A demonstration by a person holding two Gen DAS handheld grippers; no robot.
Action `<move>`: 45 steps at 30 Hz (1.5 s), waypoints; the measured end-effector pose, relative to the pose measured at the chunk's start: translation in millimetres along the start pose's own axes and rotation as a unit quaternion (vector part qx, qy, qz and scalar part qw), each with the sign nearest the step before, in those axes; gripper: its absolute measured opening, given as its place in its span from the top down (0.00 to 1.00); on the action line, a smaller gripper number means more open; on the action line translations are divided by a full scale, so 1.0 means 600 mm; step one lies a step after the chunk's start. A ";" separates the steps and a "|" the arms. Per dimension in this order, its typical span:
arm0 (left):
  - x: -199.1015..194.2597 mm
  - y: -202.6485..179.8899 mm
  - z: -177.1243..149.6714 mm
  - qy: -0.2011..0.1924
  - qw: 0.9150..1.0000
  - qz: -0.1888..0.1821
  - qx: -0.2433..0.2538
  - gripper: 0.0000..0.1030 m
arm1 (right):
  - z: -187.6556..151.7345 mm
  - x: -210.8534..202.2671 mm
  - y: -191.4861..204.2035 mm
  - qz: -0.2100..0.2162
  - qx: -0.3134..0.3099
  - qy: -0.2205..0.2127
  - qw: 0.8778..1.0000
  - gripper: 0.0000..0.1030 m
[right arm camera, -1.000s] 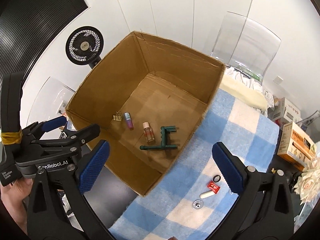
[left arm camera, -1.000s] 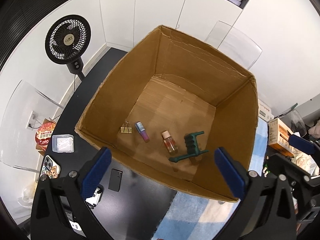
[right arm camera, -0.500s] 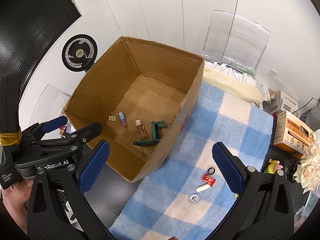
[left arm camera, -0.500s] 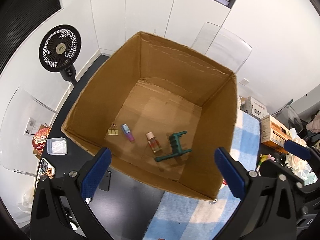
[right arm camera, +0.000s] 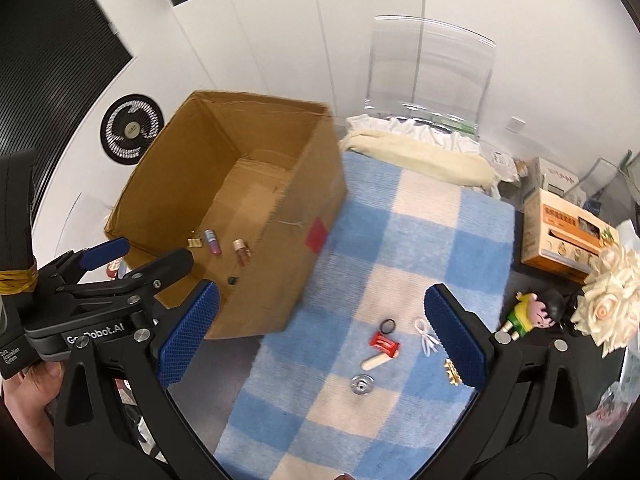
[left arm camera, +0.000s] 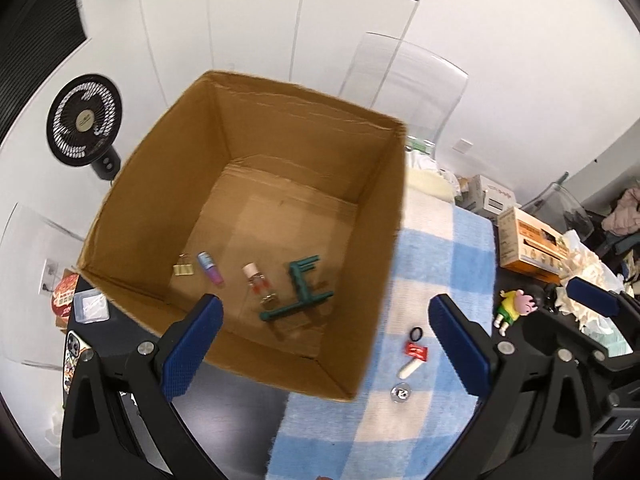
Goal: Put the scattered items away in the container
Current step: 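Withdraw both tools from the box back over the blanket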
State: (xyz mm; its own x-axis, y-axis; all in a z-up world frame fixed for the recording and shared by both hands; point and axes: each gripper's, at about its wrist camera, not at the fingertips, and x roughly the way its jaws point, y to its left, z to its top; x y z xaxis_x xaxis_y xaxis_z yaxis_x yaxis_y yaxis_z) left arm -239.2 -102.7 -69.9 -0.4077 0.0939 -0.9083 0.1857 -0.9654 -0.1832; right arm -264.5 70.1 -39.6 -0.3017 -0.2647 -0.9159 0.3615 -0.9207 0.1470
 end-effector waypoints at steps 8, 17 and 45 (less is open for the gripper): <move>-0.004 -0.069 0.005 -0.003 0.999 -0.008 0.035 0.01 | -0.008 -0.035 -0.069 -0.013 0.031 -0.013 0.999 0.00; 0.006 -0.145 -0.005 0.007 0.998 -0.017 0.066 0.01 | -0.037 -0.071 -0.141 -0.020 0.062 -0.028 0.997 0.00; 0.080 -0.271 -0.106 0.067 0.990 -0.026 0.125 0.01 | -0.159 -0.051 -0.276 -0.022 0.131 -0.010 0.991 0.00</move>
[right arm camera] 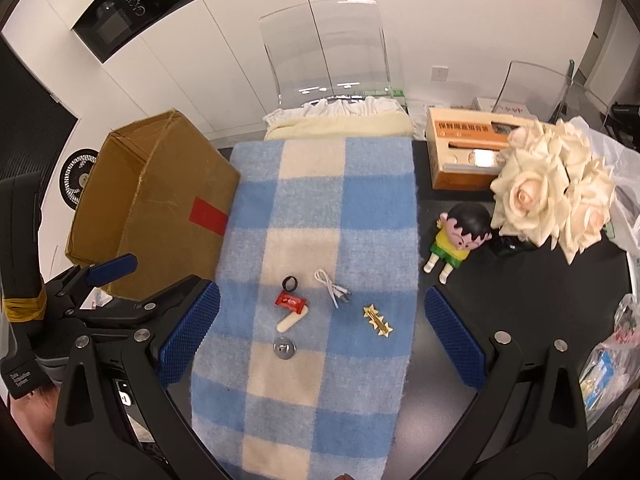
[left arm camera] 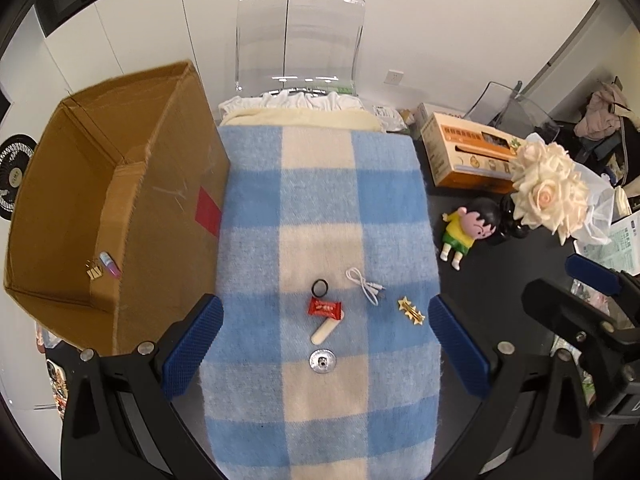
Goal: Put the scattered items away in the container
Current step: 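Withdraw both tools from the box back over the blanket, then lower the left tool to the cream white stick while the right tool approaches the gold star hair clip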
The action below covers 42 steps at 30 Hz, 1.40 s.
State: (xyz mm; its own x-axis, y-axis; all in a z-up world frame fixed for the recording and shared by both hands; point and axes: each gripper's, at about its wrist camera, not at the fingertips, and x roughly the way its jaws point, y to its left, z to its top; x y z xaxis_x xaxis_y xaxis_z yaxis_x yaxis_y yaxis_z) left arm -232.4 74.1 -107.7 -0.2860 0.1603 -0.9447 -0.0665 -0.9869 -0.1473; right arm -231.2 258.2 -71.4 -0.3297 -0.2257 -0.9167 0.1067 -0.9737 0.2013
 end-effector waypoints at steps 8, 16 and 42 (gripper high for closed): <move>0.043 0.001 -0.030 0.032 0.999 -0.002 -0.004 0.01 | -0.029 0.034 -0.015 0.002 0.007 0.023 1.000 0.00; 0.087 0.009 -0.057 0.062 0.998 -0.004 -0.013 0.01 | -0.056 0.077 -0.034 0.005 0.017 0.046 0.999 0.00; 0.236 0.006 -0.112 0.136 0.991 -0.013 0.006 0.01 | -0.128 0.224 -0.089 0.000 0.026 0.124 0.992 0.00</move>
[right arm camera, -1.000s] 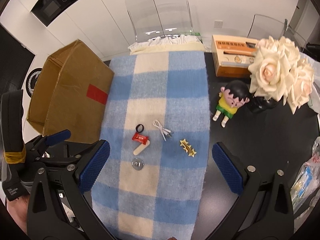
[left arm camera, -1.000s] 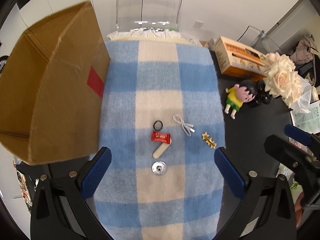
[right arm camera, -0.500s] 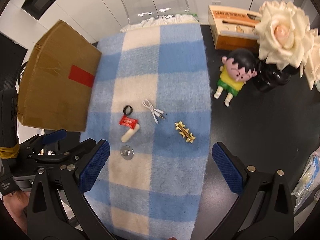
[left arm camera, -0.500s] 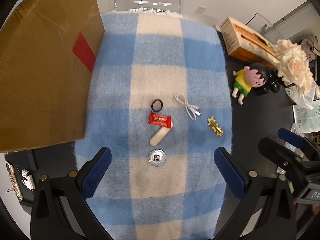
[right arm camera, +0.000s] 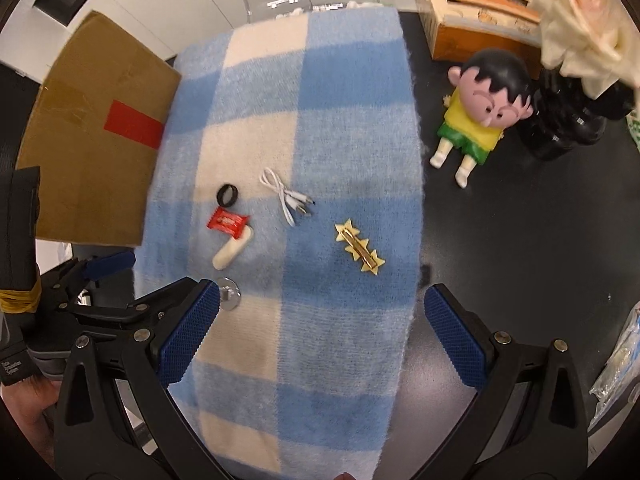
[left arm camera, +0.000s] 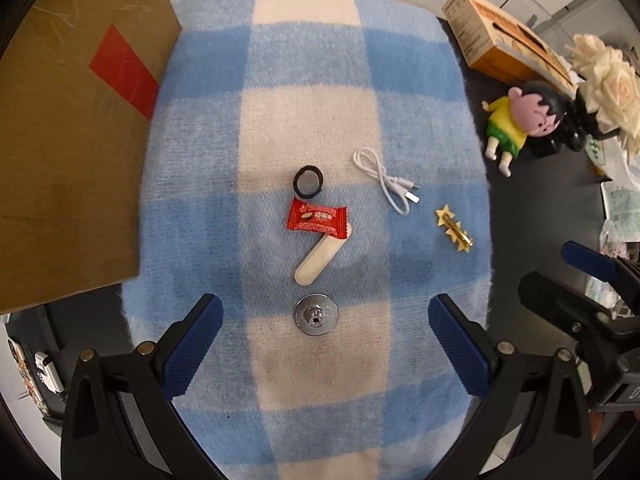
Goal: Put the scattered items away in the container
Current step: 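Lower the left tool to the cream white stick while the right tool approaches the gold star hair clip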
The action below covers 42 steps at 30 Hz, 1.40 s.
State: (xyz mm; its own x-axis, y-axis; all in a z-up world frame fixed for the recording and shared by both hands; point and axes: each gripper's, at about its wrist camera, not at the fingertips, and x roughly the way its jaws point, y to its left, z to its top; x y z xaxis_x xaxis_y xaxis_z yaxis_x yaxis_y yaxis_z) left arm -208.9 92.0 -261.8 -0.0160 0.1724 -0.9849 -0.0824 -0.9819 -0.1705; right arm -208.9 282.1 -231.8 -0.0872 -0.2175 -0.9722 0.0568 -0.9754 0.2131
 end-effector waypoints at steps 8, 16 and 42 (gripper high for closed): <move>0.040 -0.002 0.005 0.010 1.000 0.018 0.013 0.01 | -0.009 0.051 -0.009 -0.013 -0.013 0.029 0.999 0.00; 0.069 0.003 0.005 -0.009 1.000 0.018 0.016 0.01 | -0.012 0.096 -0.030 -0.017 -0.014 0.056 0.998 0.00; 0.120 -0.002 0.020 0.027 0.998 0.024 0.045 0.70 | 0.017 0.169 -0.020 -0.086 -0.089 0.075 0.989 0.53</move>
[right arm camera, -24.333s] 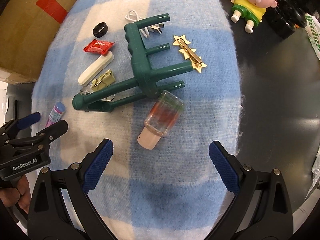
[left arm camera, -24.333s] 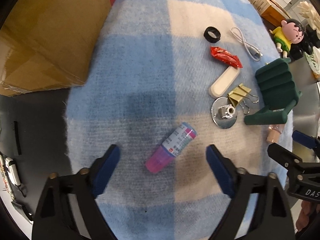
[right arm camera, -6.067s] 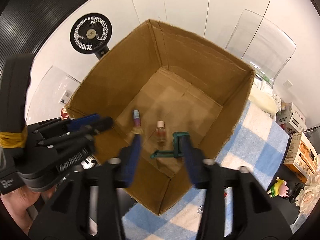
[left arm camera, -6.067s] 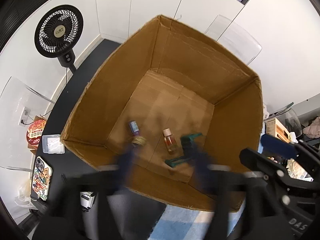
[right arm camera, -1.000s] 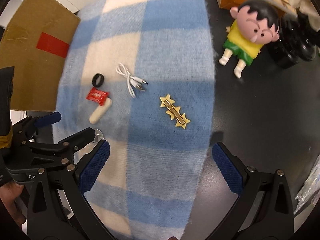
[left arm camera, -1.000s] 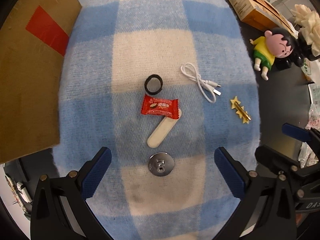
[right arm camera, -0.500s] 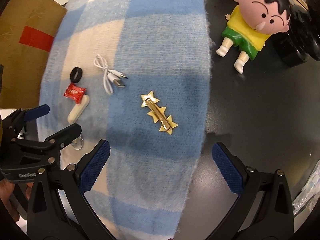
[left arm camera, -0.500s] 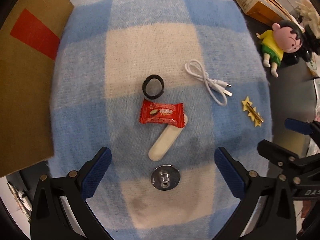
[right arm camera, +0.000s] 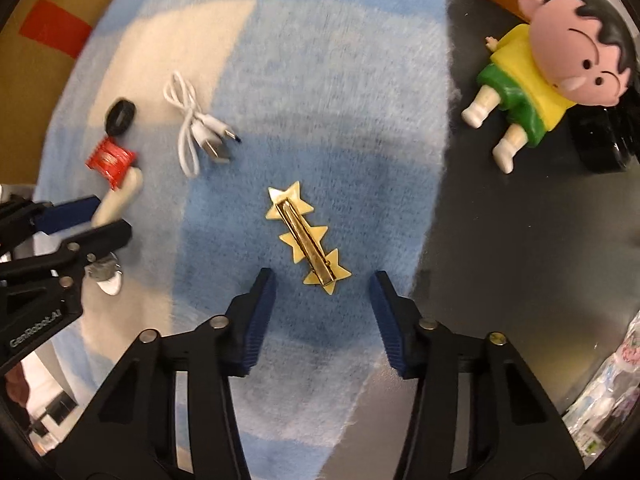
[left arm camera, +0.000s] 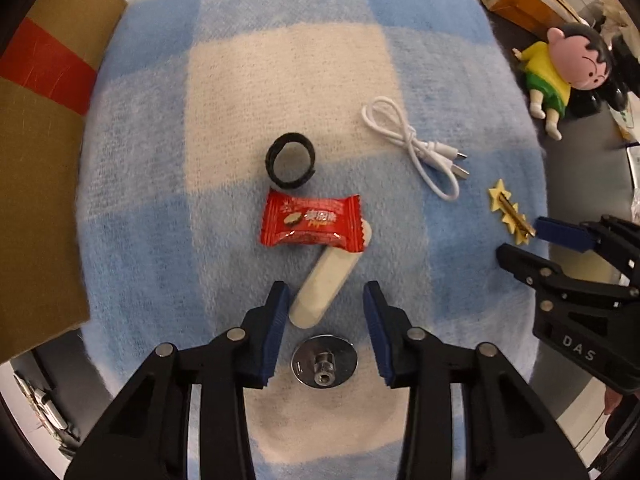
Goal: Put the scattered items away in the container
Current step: 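Lower the left tool to the cream white stick while the right tool approaches the gold star hair clip, then close the left tool on the white stick while the right tool grasps the star hair clip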
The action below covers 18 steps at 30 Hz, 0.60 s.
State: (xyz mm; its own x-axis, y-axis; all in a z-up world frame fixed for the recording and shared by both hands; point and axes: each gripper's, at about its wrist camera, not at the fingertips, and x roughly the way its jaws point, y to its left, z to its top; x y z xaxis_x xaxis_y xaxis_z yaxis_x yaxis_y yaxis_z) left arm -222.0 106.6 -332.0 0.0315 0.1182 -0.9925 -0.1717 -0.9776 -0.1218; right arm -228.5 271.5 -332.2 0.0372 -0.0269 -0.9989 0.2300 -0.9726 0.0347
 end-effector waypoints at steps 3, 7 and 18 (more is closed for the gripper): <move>0.001 0.004 0.001 0.001 1.000 -0.008 -0.004 0.80 | 0.003 0.000 0.003 -0.006 -0.007 -0.002 1.000 0.76; -0.001 0.007 0.002 0.003 1.000 -0.027 -0.008 0.84 | 0.007 -0.005 0.008 -0.007 -0.014 -0.002 1.000 0.86; -0.024 0.006 -0.005 -0.009 0.998 -0.056 -0.016 0.84 | 0.011 -0.046 -0.016 0.036 0.033 -0.019 0.999 0.87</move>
State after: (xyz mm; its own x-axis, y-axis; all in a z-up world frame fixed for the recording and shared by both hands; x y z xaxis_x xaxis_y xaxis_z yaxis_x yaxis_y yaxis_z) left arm -219.8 101.0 -317.9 0.0318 0.2296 -0.9728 -0.1371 -0.9631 -0.2318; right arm -237.8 280.1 -305.0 0.0137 -0.1046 -0.9944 0.1631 -0.9810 0.1054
